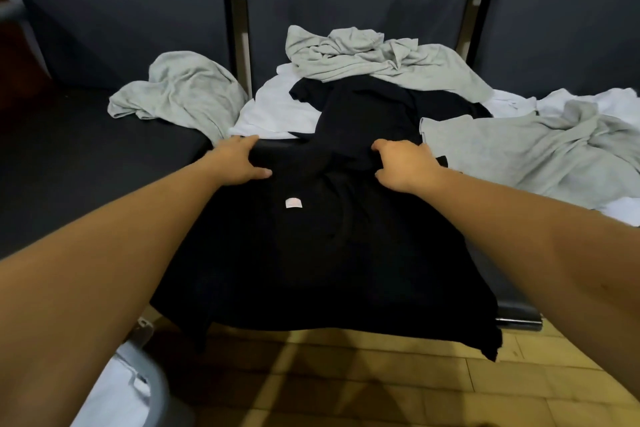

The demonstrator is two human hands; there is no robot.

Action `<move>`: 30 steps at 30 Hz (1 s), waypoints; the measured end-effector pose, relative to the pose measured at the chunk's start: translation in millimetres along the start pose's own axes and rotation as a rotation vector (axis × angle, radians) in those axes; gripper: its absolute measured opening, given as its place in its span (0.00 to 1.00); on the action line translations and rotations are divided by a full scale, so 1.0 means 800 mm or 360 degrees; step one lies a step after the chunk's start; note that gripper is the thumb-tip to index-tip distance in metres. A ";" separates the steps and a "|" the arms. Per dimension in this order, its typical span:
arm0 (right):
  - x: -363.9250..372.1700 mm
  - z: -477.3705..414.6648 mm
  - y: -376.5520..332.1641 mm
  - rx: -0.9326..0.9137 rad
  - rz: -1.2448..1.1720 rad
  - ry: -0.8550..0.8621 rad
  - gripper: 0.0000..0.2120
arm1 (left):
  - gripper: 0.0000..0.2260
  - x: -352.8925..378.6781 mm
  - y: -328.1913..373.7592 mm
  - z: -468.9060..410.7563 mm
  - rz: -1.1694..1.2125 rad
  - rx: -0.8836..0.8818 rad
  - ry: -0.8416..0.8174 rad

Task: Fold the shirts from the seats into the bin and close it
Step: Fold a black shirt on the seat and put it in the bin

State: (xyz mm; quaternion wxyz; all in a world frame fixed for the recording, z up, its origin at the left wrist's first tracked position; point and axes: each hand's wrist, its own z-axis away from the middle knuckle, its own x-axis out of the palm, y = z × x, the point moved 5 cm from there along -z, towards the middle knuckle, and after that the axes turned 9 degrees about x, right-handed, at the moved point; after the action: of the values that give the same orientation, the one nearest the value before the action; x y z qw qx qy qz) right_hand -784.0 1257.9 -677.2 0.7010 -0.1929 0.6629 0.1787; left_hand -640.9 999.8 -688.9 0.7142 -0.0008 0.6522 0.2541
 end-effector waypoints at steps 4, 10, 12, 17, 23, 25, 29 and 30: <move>-0.006 -0.016 0.001 -0.0060 0.0017 -0.0022 0.03 | 0.25 -0.015 -0.003 -0.014 -0.0255 0.0026 0.0073; -0.028 -0.030 0.008 -0.0133 -0.0511 0.0073 0.09 | 0.06 -0.050 -0.011 -0.003 0.0308 0.0148 0.0394; -0.037 -0.035 0.008 -0.0167 -0.0509 0.0108 0.08 | 0.09 -0.063 -0.014 -0.001 0.0308 0.0132 0.0501; -0.066 -0.056 0.010 -0.0098 -0.0319 0.0315 0.11 | 0.12 -0.101 -0.009 -0.002 0.0161 0.0105 0.0789; -0.100 -0.072 0.004 0.0045 -0.0095 0.0639 0.16 | 0.13 -0.131 0.013 -0.005 -0.0023 -0.0078 0.0853; -0.099 -0.069 0.001 0.0031 -0.0011 0.0643 0.16 | 0.16 -0.133 0.009 0.001 -0.0048 -0.0069 0.0843; -0.090 -0.064 0.019 0.0063 -0.0207 0.0448 0.16 | 0.13 -0.123 -0.024 0.017 0.0114 -0.0031 0.0819; -0.086 -0.064 0.023 0.0059 -0.0280 0.0299 0.17 | 0.14 -0.120 -0.030 0.020 0.0143 -0.0033 0.0800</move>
State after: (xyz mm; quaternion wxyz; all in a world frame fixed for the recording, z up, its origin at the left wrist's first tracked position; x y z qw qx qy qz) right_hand -841.1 1248.1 -611.4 0.6522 -0.2532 0.7094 0.0853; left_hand -619.2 949.6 -605.0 0.5176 -0.0424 0.8060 0.2841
